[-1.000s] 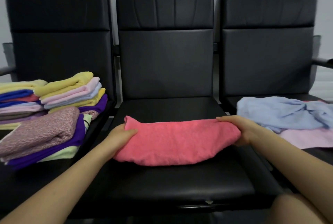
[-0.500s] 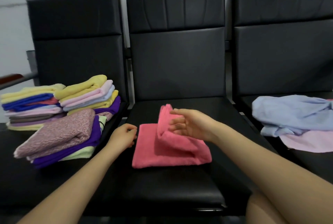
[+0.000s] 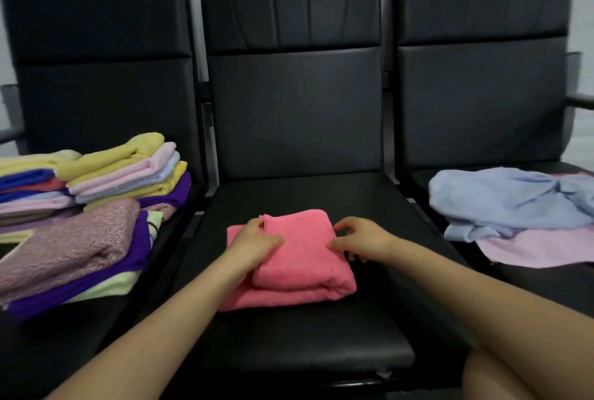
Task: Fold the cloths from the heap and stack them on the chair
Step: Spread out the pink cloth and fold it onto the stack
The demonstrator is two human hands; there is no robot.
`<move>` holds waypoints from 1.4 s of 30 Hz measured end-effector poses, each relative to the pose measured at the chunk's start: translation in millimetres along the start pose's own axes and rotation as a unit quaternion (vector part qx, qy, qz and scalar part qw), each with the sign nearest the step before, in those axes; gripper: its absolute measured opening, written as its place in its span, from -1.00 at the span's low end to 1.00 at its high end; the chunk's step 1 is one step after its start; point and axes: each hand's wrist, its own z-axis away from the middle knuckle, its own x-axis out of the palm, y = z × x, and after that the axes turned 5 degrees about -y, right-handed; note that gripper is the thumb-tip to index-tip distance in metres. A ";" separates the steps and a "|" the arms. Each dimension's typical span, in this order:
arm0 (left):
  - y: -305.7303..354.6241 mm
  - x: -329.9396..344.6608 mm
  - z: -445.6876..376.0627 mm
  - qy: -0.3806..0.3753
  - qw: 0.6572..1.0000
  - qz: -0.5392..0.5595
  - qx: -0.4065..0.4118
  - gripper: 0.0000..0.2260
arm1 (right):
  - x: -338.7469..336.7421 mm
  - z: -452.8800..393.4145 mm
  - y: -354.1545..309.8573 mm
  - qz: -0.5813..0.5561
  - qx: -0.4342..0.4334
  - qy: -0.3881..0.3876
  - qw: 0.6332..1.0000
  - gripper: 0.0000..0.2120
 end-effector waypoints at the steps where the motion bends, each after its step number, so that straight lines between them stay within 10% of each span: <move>1: 2.1 -1.2 -1.4 0.021 1.000 0.013 0.015 -0.53 | -0.4 0.2 -1.5 -0.014 -0.009 0.007 1.000 -0.62; 15: -46.5 -54.6 8.7 0.008 0.986 -0.142 -0.083 -0.38 | 26.6 -4.7 -42.6 0.080 0.060 -0.001 0.995 -0.58; 18: -47.7 -51.8 15.1 -0.026 0.994 0.000 -0.109 -0.31 | 34.0 -3.0 -46.0 -0.034 0.106 -0.020 0.994 -0.62; 22: -41.7 -37.3 29.3 -0.085 0.961 0.232 -0.129 -0.74 | 42.8 4.2 -61.2 -0.217 0.091 -0.037 0.971 -0.66; 37: -43.6 -254.9 30.1 0.238 0.954 0.183 -0.005 -0.67 | 98.8 -53.8 -262.7 -0.370 -0.135 -0.035 0.919 -0.69; 42: -120.1 -303.1 27.3 0.261 0.958 0.008 -0.116 -0.56 | 180.8 -87.9 -294.3 -0.255 -0.082 -0.148 0.952 -0.84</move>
